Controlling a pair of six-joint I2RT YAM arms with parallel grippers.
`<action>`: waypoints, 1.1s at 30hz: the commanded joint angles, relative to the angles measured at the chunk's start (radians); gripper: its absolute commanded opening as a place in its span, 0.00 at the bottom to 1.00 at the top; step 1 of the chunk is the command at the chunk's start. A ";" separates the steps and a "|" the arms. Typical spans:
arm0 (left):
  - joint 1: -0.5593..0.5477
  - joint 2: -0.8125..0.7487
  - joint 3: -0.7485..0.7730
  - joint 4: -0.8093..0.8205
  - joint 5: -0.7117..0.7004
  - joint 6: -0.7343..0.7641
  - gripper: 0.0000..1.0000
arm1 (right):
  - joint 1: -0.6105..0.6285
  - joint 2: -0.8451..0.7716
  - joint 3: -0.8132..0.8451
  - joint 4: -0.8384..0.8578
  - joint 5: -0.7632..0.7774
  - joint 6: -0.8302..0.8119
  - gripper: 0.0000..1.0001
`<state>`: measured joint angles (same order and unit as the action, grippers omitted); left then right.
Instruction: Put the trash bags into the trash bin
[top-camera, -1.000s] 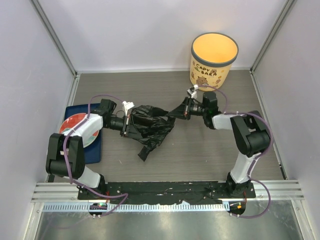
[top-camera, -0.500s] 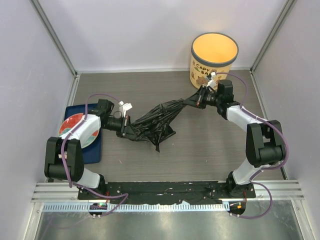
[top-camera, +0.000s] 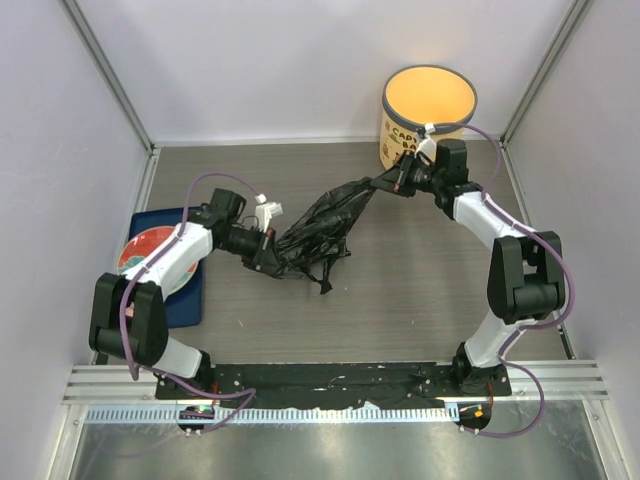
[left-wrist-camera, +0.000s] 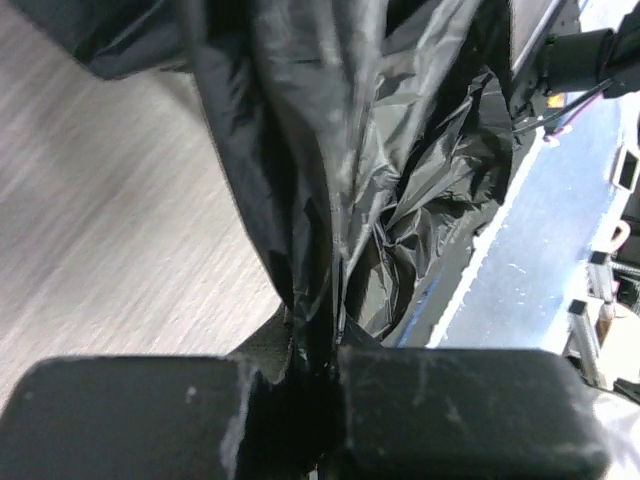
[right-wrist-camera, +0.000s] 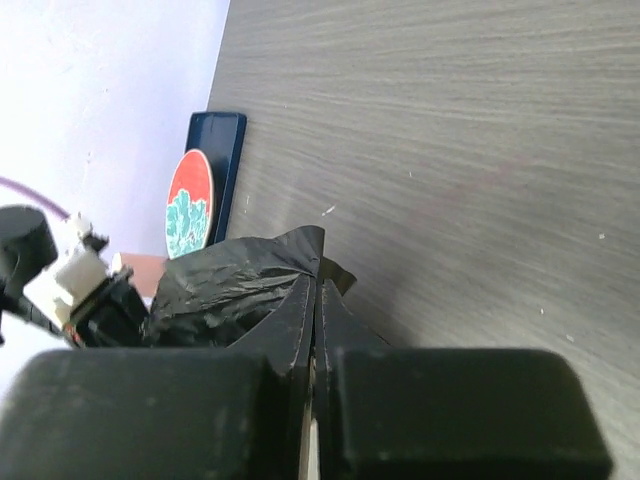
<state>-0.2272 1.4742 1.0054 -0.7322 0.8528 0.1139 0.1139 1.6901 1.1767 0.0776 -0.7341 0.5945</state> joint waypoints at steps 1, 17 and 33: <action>-0.067 -0.014 -0.019 0.123 -0.015 -0.165 0.00 | 0.062 0.042 0.112 -0.011 0.064 -0.027 0.19; -0.063 0.084 -0.450 1.162 -0.127 -1.112 0.00 | -0.049 -0.311 -0.454 -0.294 -0.030 0.082 0.80; -0.115 0.279 -0.455 1.594 -0.113 -1.427 0.00 | 0.222 -0.070 -0.532 0.342 0.061 0.309 0.79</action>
<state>-0.3103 1.7420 0.5232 0.7170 0.7425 -1.2530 0.2970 1.5547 0.6373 0.1776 -0.7063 0.8200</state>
